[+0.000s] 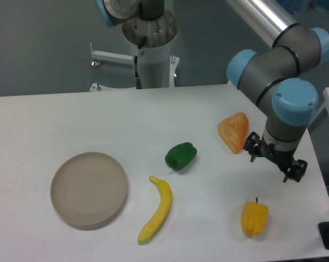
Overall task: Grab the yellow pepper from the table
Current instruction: 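Lower the open gripper down over the yellow bell pepper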
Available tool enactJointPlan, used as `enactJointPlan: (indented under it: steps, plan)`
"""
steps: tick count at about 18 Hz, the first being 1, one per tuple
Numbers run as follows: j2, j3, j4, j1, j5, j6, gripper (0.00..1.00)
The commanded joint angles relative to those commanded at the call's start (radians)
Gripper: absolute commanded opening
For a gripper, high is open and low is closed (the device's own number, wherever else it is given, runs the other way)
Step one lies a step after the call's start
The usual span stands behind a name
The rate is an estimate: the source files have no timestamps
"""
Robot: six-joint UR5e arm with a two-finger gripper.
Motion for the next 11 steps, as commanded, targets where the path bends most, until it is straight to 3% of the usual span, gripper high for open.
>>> enactJointPlan:
  steps: [4,11]
  plan:
    - [-0.054,-0.002,0.1,0.025,-0.166,-0.085,1.0]
    - [-0.124,0.028,0.141,0.032,-0.171,-0.071,1.0]
